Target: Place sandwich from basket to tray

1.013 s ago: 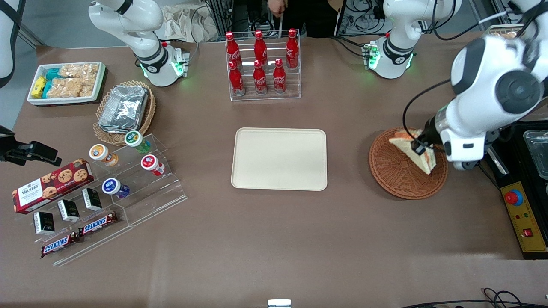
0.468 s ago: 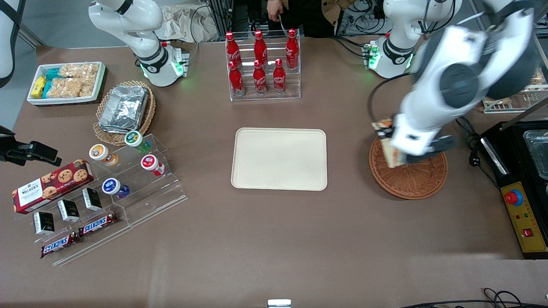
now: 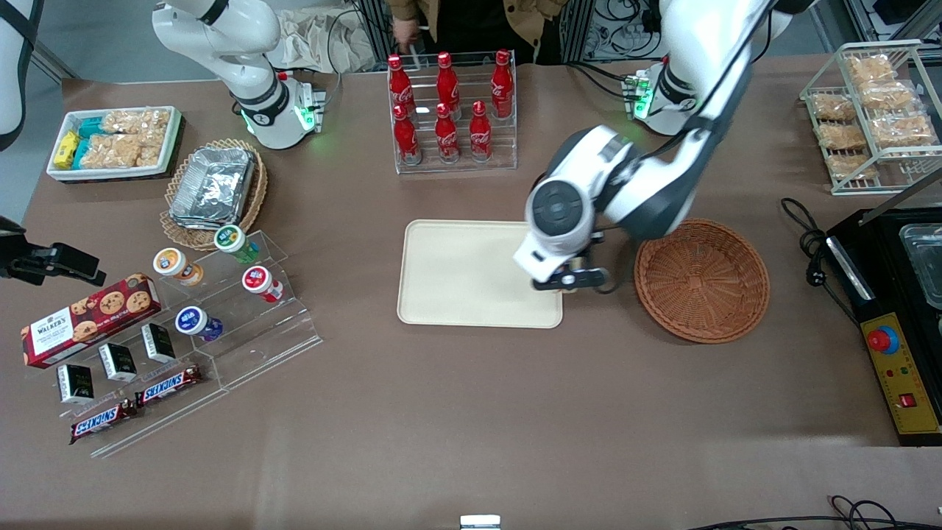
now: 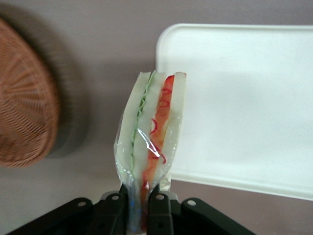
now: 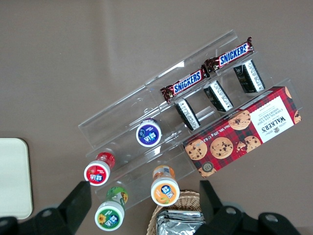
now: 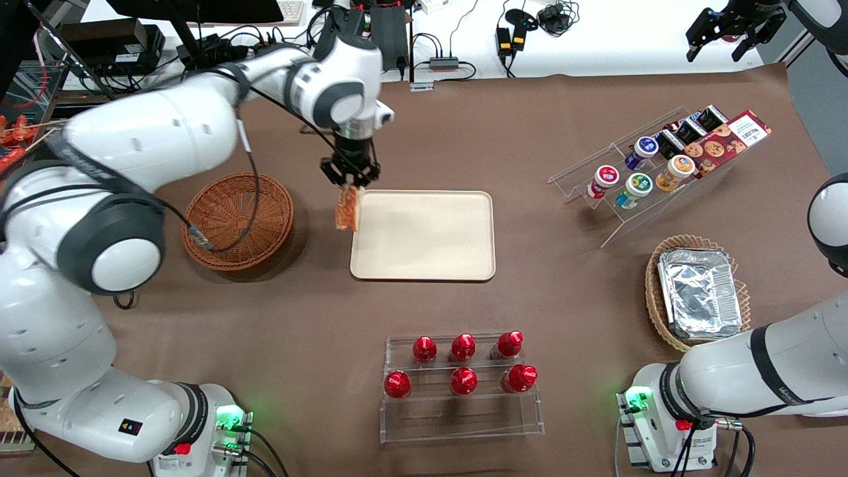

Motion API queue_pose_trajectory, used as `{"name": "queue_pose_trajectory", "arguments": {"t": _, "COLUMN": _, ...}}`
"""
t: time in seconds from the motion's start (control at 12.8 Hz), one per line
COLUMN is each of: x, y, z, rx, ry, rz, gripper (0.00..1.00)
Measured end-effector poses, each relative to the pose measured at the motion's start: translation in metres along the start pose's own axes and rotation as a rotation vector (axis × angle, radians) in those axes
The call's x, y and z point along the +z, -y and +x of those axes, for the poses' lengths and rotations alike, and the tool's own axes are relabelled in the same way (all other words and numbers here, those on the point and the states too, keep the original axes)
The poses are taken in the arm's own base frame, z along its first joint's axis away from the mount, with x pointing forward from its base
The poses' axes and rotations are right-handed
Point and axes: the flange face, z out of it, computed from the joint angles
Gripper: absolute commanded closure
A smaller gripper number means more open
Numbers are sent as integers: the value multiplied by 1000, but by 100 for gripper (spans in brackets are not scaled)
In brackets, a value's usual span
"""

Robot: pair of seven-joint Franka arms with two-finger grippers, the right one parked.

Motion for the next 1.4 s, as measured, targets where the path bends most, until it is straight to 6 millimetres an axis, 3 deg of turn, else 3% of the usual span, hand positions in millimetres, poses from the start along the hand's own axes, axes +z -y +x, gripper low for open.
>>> {"name": "queue_pose_trajectory", "arguments": {"t": 0.16, "x": 32, "y": -25, "z": 5, "rx": 24, "ry": -9, "rz": 3, "gripper": 96}}
{"name": "queue_pose_trajectory", "arguments": {"t": 0.39, "x": 60, "y": -35, "z": 16, "rx": 21, "ry": -5, "rz": -14, "gripper": 91}}
{"name": "queue_pose_trajectory", "arguments": {"t": 0.47, "x": 66, "y": -36, "z": 18, "rx": 20, "ry": -2, "rz": -15, "gripper": 72}}
{"name": "queue_pose_trajectory", "arguments": {"t": 0.55, "x": 70, "y": -37, "z": 19, "rx": 20, "ry": -2, "rz": -15, "gripper": 29}}
{"name": "queue_pose_trajectory", "arguments": {"t": 0.62, "x": 74, "y": -38, "z": 21, "rx": 24, "ry": -10, "rz": -10, "gripper": 0}}
{"name": "queue_pose_trajectory", "arguments": {"t": 0.86, "x": 90, "y": -41, "z": 27, "rx": 22, "ry": -29, "rz": 4, "gripper": 0}}
{"name": "queue_pose_trajectory", "arguments": {"t": 1.01, "x": 83, "y": -37, "z": 32, "rx": 1, "ry": -45, "rz": 1, "gripper": 0}}
{"name": "queue_pose_trajectory", "arguments": {"t": 1.17, "x": 45, "y": -4, "z": 47, "rx": -33, "ry": -70, "rz": 10, "gripper": 0}}
{"name": "queue_pose_trajectory", "arguments": {"t": 1.25, "x": 18, "y": 28, "z": 56, "rx": -31, "ry": -73, "rz": 19, "gripper": 0}}
{"name": "queue_pose_trajectory", "arguments": {"t": 1.4, "x": -31, "y": 111, "z": 72, "rx": -16, "ry": -83, "rz": 17, "gripper": 0}}
